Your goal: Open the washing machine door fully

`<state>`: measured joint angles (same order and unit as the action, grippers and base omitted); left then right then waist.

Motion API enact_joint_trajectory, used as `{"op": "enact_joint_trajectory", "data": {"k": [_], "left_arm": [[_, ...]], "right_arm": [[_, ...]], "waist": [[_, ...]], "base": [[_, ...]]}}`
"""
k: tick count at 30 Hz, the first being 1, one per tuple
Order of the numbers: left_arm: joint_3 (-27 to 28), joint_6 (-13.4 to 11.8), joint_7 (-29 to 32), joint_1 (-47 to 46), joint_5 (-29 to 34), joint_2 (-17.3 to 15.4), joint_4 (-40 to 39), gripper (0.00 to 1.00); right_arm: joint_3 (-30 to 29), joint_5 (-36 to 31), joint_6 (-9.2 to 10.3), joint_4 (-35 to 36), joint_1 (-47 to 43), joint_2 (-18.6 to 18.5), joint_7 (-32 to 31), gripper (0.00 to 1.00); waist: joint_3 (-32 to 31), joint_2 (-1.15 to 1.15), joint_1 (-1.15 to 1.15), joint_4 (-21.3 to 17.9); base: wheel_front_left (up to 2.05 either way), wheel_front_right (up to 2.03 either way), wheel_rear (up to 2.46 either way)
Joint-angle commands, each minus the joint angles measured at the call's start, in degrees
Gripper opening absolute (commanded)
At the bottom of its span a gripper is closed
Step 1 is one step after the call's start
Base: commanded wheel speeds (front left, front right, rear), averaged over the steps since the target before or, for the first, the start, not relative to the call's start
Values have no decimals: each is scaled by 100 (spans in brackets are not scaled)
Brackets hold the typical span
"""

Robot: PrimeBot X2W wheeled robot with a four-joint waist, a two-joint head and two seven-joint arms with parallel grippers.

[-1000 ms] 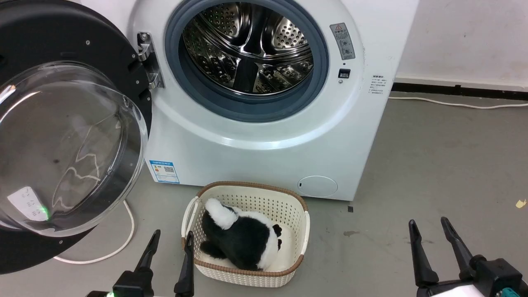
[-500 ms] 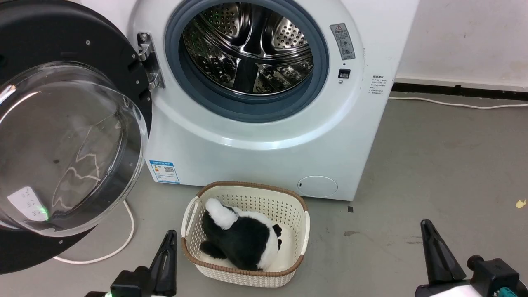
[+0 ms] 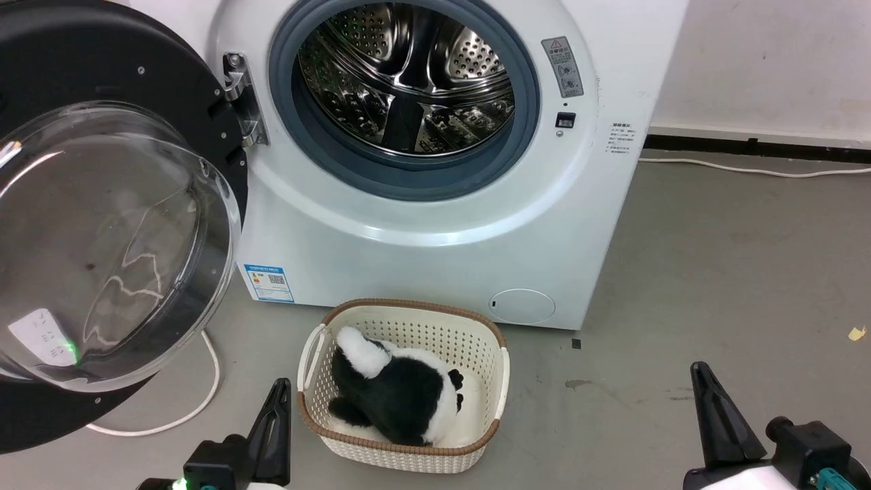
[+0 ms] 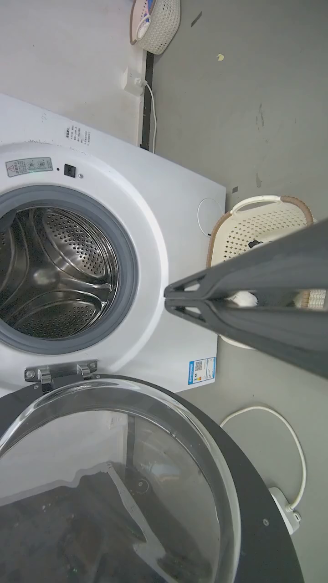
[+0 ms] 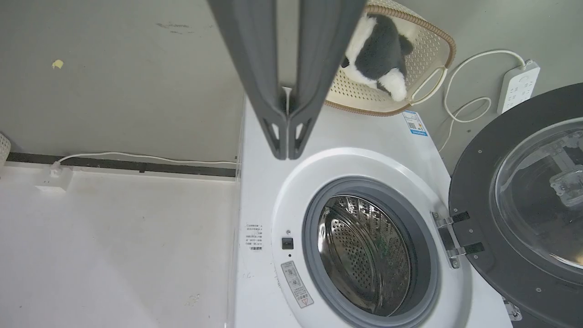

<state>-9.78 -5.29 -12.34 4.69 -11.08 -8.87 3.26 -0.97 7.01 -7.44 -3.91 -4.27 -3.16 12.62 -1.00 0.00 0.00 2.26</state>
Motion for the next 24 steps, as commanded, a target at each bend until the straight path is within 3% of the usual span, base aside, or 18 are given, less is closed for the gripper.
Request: {"op": "enact_joint_trajectory", "data": {"k": [1,24], "left_arm": [[53,33,43,-65,76,34,-27,0],[273,151,326,-161,321,168,-98,0]], "right_arm": [[10,-65,-1,30,53,4,-48,0],[31,-216,-2,116,142,10,-336,0]], "waist": [[2,0,0,-3],[25,0,0,-56]], "base": [[0,0,0],[0,0,0]]}}
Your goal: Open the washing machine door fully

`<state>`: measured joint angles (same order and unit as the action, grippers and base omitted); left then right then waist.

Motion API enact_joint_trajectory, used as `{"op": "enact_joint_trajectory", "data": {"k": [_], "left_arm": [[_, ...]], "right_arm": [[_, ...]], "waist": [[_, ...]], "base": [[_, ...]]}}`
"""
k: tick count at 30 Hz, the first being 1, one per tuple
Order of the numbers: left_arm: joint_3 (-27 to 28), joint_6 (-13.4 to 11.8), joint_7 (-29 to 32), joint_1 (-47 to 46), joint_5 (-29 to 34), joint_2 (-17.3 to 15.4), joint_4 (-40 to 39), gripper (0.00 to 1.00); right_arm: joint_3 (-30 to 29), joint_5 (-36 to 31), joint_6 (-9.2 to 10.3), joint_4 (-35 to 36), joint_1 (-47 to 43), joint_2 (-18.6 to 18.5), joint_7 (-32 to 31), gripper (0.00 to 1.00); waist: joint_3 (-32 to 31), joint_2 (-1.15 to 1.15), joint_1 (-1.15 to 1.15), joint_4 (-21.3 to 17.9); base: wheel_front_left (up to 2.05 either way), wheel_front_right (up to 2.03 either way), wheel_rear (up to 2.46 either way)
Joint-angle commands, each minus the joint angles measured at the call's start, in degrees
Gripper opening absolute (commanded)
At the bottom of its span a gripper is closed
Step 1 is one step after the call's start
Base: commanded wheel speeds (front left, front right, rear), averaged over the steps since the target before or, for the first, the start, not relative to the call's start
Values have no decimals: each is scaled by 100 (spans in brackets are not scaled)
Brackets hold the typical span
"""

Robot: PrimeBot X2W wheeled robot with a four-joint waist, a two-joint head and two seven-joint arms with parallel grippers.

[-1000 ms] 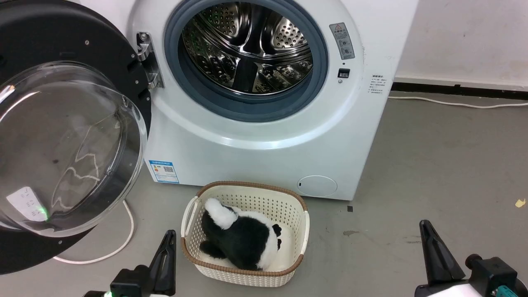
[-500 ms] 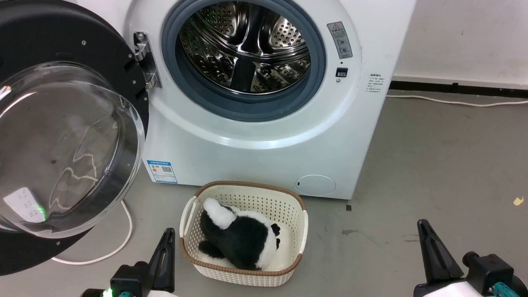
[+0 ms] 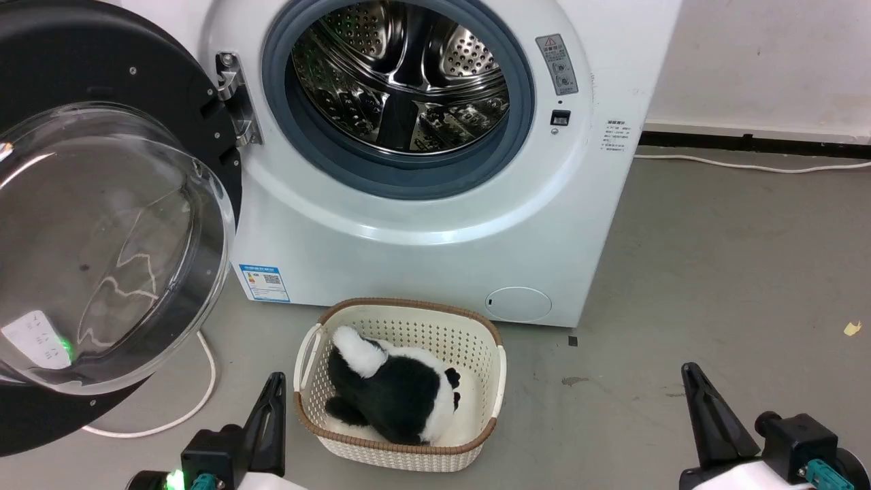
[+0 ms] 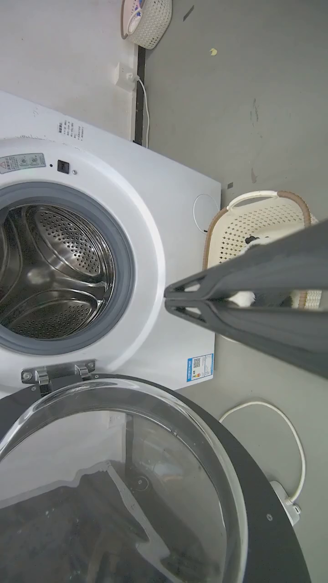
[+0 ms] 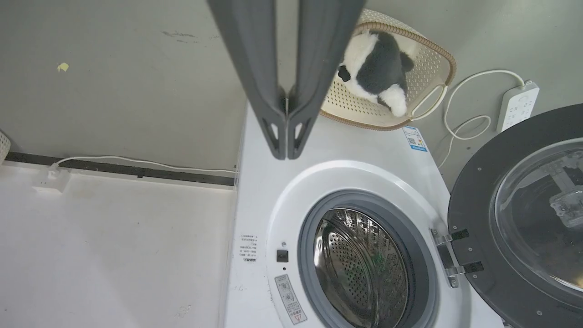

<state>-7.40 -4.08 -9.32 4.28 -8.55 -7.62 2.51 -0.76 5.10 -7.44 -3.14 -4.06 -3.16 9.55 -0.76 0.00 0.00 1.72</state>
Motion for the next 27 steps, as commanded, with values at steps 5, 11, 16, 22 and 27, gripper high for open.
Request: {"op": "enact_joint_trajectory", "data": {"k": [5,11,16,22,27], "left_arm": [[78,53,80,-138,118,70,-37,0],[131,82,148,-161,176,102,-54,0],[175,105,205,-180,225,129,-68,0],[219,129,261,-200,274,156,-83,0],[263,152,317,-219,323,182,-97,0]], "right_arm": [[14,-55,-2,56,139,11,-87,0],[19,-91,-2,77,160,13,-156,0],[23,-122,-2,94,178,14,-214,0],[27,-152,-2,111,195,15,-272,0],[31,-182,-3,128,213,16,-329,0]], "waist": [[6,0,0,-13],[11,0,0,-25],[16,0,0,-36],[21,0,0,-46],[25,0,0,-57]], "base": [[0,0,0],[0,0,0],[0,0,0],[0,0,0],[0,0,0]]}}
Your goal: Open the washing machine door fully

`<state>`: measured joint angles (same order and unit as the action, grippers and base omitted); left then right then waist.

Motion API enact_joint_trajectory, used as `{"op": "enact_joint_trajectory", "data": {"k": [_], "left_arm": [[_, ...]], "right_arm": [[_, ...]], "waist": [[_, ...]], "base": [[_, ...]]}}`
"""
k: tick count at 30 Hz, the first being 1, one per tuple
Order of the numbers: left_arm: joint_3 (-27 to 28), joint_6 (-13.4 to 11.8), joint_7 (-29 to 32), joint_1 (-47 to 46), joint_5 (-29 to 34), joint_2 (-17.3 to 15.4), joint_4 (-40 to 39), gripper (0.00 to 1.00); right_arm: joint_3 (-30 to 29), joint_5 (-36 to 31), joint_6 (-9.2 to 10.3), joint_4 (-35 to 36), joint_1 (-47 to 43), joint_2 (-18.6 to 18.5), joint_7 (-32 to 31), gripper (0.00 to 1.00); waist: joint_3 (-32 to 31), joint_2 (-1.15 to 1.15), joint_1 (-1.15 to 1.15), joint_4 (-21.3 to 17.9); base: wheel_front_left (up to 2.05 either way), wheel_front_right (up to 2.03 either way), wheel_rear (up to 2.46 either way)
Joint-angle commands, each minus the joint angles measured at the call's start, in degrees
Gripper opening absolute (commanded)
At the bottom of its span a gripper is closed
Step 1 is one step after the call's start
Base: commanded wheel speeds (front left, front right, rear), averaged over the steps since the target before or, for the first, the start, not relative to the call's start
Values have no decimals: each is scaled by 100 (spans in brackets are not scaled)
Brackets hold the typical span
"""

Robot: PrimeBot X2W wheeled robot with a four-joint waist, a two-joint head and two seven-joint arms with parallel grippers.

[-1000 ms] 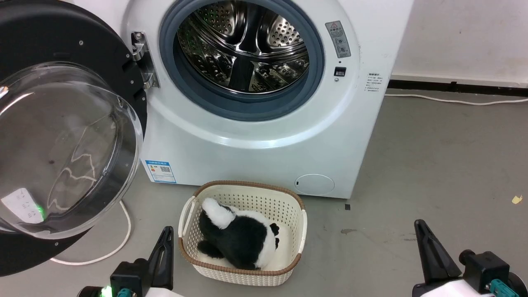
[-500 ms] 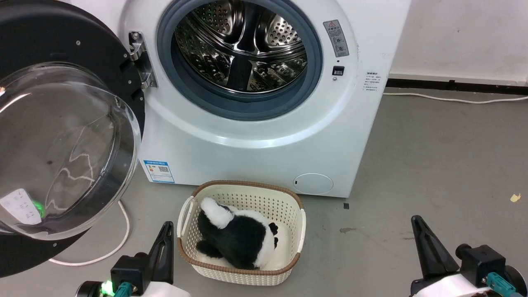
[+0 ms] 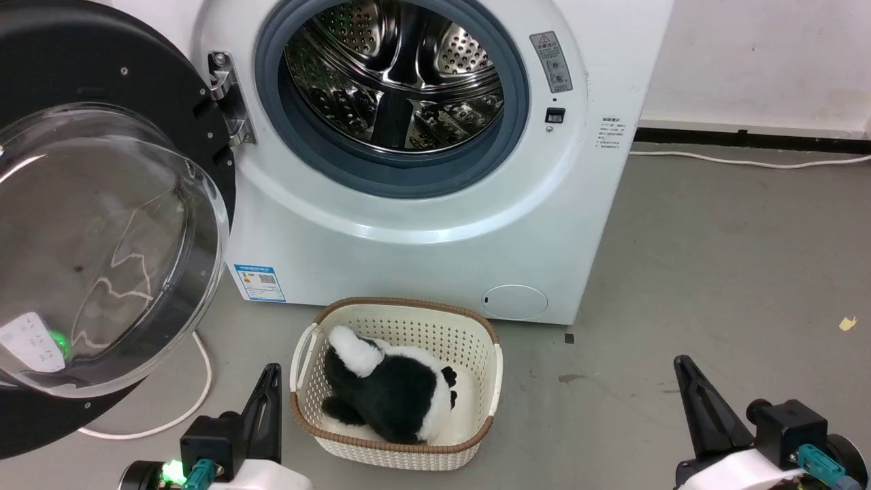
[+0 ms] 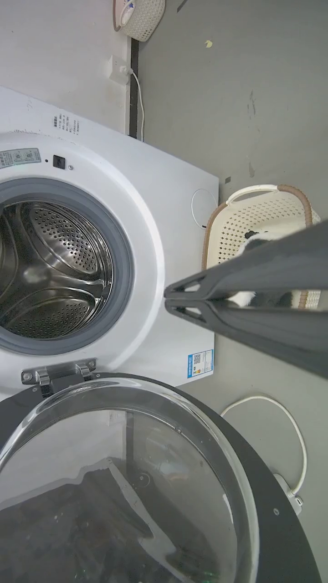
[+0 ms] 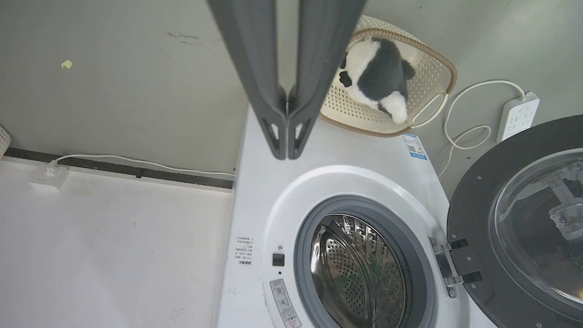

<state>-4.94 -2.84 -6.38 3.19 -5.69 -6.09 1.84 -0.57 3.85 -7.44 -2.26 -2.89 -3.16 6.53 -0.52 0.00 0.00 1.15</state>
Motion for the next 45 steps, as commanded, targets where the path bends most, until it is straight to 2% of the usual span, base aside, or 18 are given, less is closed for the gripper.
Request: {"op": "enact_joint_trajectory", "data": {"k": [1,45], "left_arm": [[25,33,34,-114,46,35,-33,0],[421,245,544,-287,487,277,-160,0]], "right_arm": [[12,-63,-3,43,100,16,-39,0],[50,-335,-4,197,259,26,-557,0]], "waist": [[1,0,0,-3],[44,0,0,-98]], "base": [[0,0,0],[0,0,0]]}}
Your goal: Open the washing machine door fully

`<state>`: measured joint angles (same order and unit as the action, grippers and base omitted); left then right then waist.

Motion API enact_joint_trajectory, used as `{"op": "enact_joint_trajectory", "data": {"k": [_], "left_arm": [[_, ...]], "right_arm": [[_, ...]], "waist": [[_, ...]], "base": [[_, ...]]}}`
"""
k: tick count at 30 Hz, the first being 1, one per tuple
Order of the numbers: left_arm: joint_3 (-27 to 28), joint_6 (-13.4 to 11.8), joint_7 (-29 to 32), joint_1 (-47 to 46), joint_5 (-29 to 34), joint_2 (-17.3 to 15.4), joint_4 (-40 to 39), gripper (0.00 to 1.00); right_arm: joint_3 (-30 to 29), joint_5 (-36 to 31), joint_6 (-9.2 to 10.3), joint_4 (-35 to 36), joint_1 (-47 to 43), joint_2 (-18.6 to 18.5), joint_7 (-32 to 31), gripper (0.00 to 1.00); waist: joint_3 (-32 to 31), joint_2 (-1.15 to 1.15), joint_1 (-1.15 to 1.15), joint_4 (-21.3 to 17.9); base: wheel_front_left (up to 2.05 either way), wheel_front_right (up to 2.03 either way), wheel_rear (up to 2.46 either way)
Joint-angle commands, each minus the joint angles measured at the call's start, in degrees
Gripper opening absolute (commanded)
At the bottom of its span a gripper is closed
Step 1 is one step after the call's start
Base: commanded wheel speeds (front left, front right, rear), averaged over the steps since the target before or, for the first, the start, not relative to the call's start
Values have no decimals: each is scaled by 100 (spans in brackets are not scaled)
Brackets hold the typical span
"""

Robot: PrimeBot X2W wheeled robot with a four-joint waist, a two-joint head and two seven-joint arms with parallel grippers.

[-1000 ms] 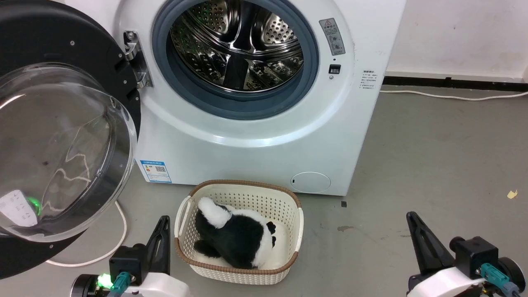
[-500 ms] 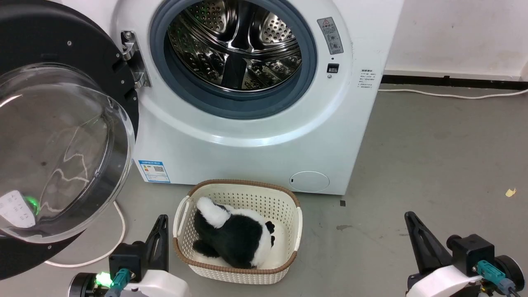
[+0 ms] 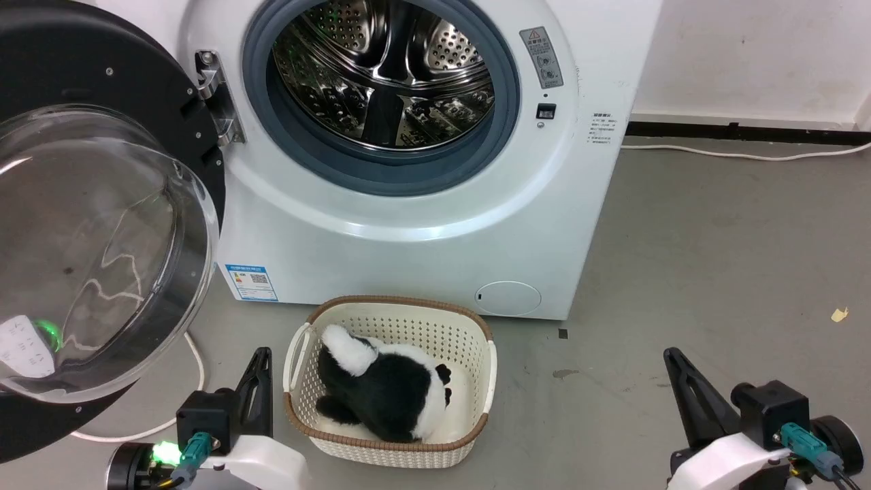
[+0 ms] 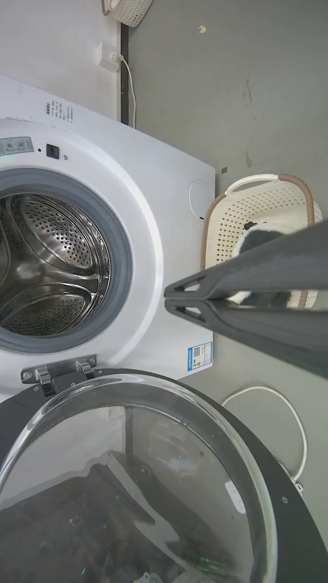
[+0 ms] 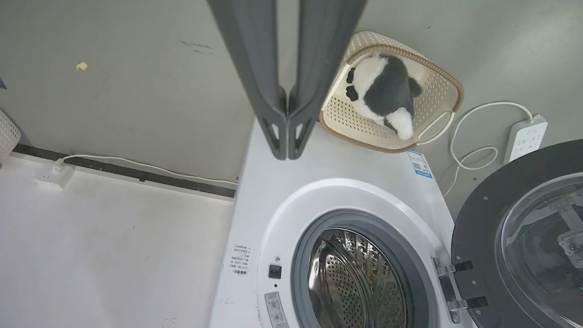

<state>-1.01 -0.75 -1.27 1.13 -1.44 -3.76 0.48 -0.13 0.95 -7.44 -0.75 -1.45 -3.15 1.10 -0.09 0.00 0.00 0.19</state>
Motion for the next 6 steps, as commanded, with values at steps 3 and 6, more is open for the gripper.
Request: {"op": "enact_joint_trajectory", "data": {"k": [3,6], "left_arm": [[54,50,67,-93,92,60,-33,0],[80,64,100,-104,121,76,-41,0]], "right_arm": [[8,-63,-4,57,126,26,-49,0],[11,-81,-4,67,136,27,-83,0]], "waist": [[4,0,0,-8],[7,0,0,-14]], "base": [[0,0,0],[0,0,0]]}}
